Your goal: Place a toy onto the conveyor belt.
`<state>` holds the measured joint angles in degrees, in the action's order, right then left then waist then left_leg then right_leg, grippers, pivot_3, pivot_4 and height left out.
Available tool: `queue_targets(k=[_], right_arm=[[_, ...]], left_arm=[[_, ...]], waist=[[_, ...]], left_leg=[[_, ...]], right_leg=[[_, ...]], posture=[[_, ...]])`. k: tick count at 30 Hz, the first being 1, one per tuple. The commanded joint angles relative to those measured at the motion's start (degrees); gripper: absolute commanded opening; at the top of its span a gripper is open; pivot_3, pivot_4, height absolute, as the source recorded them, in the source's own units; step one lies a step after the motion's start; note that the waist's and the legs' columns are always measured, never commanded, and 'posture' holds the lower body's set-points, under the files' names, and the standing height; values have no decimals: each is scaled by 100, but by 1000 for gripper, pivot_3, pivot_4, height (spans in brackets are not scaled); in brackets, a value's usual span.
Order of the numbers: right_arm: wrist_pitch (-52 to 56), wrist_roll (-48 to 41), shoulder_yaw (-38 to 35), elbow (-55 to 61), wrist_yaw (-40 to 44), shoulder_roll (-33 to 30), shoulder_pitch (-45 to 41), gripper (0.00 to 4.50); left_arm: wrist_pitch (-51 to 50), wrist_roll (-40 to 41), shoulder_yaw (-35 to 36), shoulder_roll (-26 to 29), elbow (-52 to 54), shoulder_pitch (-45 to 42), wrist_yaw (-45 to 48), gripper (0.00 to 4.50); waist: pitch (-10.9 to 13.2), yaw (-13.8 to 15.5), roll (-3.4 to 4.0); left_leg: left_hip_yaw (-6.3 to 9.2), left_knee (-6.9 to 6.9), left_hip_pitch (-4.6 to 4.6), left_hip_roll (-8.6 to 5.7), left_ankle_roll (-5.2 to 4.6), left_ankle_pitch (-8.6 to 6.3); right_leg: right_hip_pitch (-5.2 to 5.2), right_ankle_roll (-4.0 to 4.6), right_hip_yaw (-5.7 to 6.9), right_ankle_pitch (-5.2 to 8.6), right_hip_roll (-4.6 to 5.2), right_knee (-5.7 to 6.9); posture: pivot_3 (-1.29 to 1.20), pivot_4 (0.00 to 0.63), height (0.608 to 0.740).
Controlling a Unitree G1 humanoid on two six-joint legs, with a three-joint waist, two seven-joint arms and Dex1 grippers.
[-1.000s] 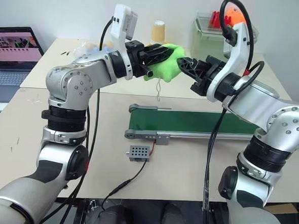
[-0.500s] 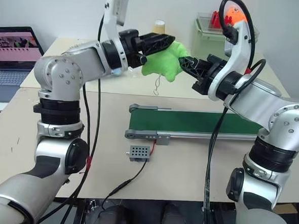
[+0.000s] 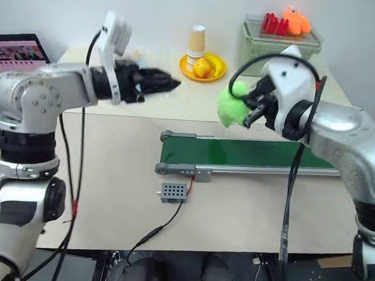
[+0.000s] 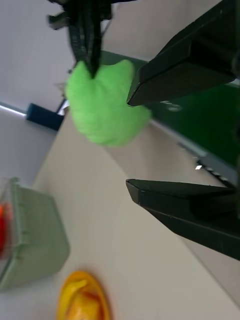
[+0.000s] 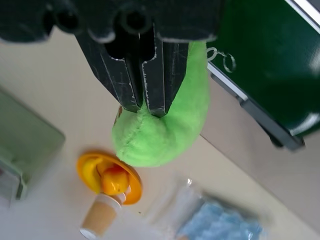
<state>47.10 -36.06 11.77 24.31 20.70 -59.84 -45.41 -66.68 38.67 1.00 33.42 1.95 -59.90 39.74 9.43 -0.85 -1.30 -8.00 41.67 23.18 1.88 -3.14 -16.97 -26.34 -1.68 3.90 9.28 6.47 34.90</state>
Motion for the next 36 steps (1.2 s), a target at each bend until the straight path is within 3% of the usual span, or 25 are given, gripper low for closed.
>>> queue_targets(k=[1, 7, 11, 20, 28, 36], right_arm=[[-1548, 1601, 572, 309, 802, -152, 37, 0], [-3847, 3936, 1221, -213, 1383, -97, 59, 0], [-4567, 4467, 1152, -439, 1656, 127, 176, 0], [-5496, 5148, 768, -796, 1666, 429, 1017, 0], [-5308, 5065, 428, -690, 2049, 653, 1462, 0], [-4737, 4815, 109, -489, 2473, 936, 1551, 0]], left_arm=[[-28, 30, -137, 355, 351, 36, 375, 2459], [72, -98, -257, 580, 358, 115, 542, 2459], [7, -66, -208, 602, 448, 146, 516, 2459], [13, -83, -227, 654, 481, 154, 554, 2459], [502, -298, -581, 1152, 493, 412, 1245, 2459], [690, -499, -664, 1100, 342, 335, 1370, 2459]], waist=[[0, 5, -1], [1, 24, 0], [1, 22, -1], [1, 21, -1], [1, 4, -1], [1, 19, -1]], left_leg=[[0, 1, 0, 0, 4, 2], [0, 6, -5, -1, 9, 5], [0, 6, 0, -2, 8, 5], [0, 8, -8, -3, 13, 8], [-6, 7, -23, -3, 13, 8], [-4, 8, -23, -6, 13, 8]], right_leg=[[0, 0, 1, 0, 0, 0], [1, -39, -1, 28, 2, 2], [1, -36, 1, 27, 2, 4], [9, -33, 5, 29, 0, 6], [10, -24, -3, 36, -1, 7], [12, -16, -2, 38, 0, 8]], posture=[[0, 150, 734], [0, 150, 734], [0, 150, 734], [0, 150, 734], [0, 150, 734], [0, 150, 734]])
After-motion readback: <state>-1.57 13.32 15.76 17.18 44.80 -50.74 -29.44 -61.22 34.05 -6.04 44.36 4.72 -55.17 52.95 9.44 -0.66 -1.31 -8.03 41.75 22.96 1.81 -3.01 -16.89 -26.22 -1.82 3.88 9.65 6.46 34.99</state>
